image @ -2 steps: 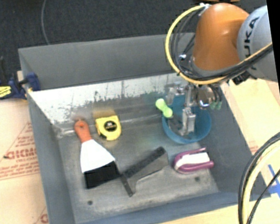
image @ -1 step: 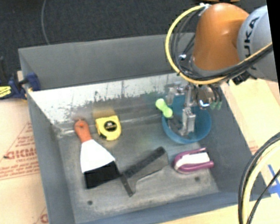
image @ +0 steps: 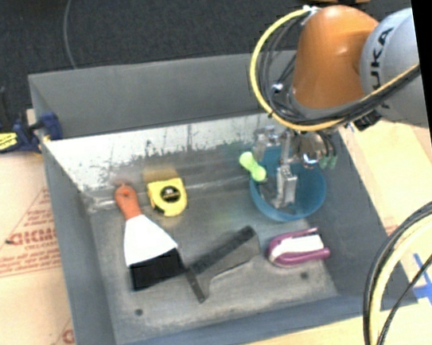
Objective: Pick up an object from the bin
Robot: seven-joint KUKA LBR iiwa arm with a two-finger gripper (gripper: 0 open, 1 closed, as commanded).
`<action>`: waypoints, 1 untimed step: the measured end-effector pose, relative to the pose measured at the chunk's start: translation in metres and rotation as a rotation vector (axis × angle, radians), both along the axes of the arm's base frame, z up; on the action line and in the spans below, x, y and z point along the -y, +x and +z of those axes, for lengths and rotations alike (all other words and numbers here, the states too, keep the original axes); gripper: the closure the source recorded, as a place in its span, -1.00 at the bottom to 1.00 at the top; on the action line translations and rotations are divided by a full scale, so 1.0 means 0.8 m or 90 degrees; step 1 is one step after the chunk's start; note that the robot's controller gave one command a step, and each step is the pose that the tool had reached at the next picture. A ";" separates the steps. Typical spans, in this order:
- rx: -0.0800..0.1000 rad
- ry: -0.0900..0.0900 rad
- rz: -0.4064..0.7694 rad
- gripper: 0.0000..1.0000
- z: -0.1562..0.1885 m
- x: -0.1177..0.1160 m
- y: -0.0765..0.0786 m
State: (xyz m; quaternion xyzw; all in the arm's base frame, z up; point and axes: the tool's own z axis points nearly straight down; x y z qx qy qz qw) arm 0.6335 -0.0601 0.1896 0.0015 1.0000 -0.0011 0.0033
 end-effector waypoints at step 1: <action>0.005 -0.001 0.005 -1.00 0.023 -0.008 0.000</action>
Offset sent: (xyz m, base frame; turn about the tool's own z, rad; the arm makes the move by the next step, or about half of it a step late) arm -0.0151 0.0141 -0.0569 0.0757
